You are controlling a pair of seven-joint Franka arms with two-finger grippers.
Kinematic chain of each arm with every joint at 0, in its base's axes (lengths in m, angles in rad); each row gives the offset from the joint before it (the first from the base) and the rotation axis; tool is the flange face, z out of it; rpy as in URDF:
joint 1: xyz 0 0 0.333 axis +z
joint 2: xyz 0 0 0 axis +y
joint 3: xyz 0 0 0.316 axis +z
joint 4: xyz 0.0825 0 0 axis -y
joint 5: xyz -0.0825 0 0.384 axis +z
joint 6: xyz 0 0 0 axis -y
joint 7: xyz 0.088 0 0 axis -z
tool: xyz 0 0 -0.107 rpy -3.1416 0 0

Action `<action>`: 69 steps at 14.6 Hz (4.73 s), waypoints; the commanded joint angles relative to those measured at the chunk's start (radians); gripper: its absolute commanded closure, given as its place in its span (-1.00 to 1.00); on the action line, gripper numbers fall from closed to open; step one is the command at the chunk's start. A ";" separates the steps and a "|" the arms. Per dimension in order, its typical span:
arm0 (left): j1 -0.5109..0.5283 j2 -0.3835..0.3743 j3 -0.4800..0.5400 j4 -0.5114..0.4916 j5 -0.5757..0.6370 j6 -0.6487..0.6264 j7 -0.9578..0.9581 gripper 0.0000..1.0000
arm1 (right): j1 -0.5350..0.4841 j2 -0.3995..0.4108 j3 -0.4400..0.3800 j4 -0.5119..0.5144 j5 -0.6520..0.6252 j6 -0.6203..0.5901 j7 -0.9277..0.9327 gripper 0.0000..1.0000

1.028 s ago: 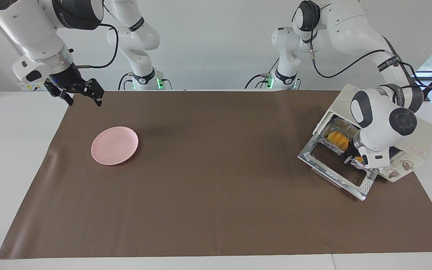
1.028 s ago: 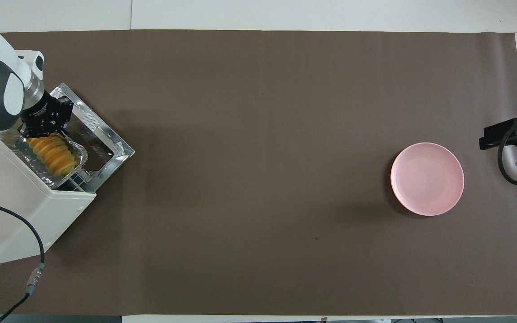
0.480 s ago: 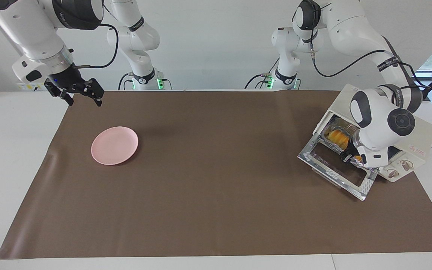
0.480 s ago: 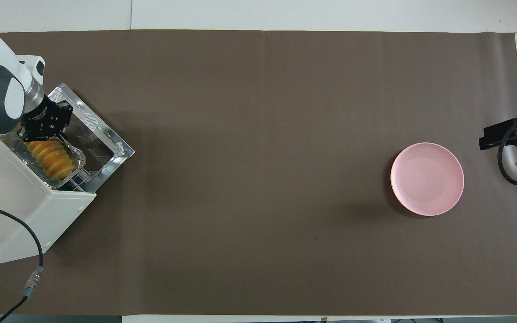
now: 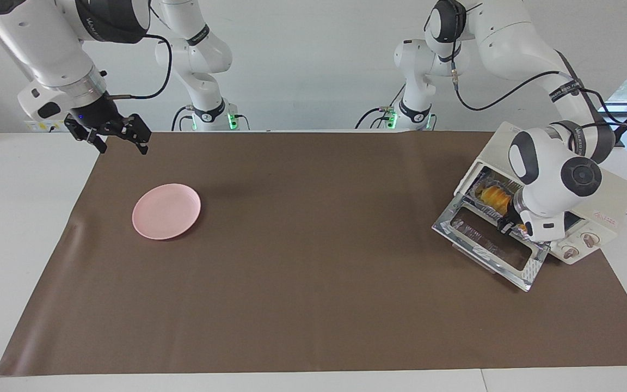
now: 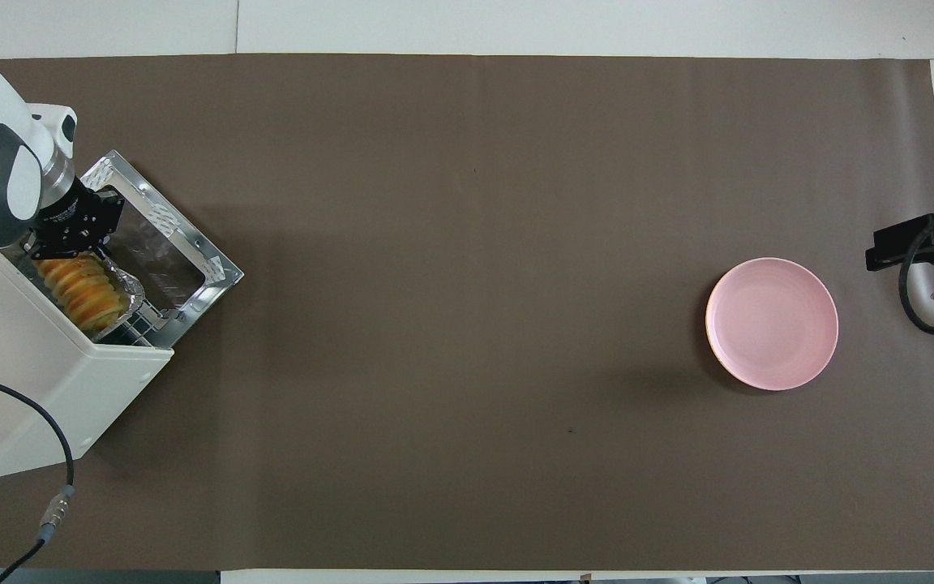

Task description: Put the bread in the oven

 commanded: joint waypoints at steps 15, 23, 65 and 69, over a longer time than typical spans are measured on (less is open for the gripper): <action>-0.001 -0.055 0.003 -0.083 0.066 0.075 0.027 1.00 | -0.015 -0.005 0.013 -0.003 -0.016 -0.014 -0.019 -1.00; 0.007 -0.055 0.002 -0.085 0.066 0.073 0.029 1.00 | -0.015 -0.005 0.013 -0.003 -0.016 -0.014 -0.019 -1.00; -0.021 -0.236 0.005 0.107 0.099 -0.223 0.360 -1.00 | -0.015 -0.005 0.013 -0.003 -0.016 -0.014 -0.017 -1.00; 0.010 -0.331 0.003 0.050 0.091 -0.266 0.448 -1.00 | -0.015 -0.005 0.013 -0.003 -0.016 -0.014 -0.019 -1.00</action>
